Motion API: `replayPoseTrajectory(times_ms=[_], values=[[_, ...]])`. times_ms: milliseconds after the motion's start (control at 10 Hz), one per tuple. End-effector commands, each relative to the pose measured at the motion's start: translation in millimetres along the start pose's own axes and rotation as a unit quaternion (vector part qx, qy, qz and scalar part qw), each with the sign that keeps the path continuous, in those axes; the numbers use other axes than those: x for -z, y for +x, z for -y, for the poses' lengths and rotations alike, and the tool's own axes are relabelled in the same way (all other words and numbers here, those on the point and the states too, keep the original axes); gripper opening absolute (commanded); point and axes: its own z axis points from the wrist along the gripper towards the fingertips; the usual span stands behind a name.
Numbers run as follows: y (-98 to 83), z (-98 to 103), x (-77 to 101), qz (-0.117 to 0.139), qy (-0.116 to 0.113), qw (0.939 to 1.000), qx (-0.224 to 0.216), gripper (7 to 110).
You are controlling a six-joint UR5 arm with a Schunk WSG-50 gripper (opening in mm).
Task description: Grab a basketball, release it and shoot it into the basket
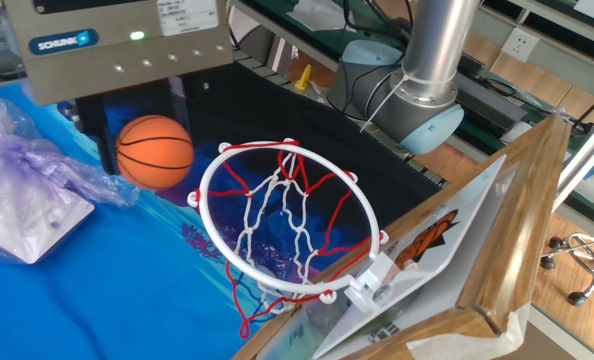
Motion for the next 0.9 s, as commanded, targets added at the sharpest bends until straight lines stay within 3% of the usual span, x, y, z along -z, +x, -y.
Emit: replayPoseTrajectory(times_ms=[0,200,300,600,800], values=[[-0.7,5.6,0.2,0.007,0.001,1.0000,0.000,7],[-7.9,2.5,0.4,0.022,-0.006,0.9992,-0.034,7],[-0.4,7.8,0.2,0.007,0.005,0.9985,-0.055,7],[-5.6,1.7,0.3,0.017,-0.008,0.9989,-0.044,7],[-9.0,4.6,0.4,0.024,-0.003,0.9984,-0.052,7]])
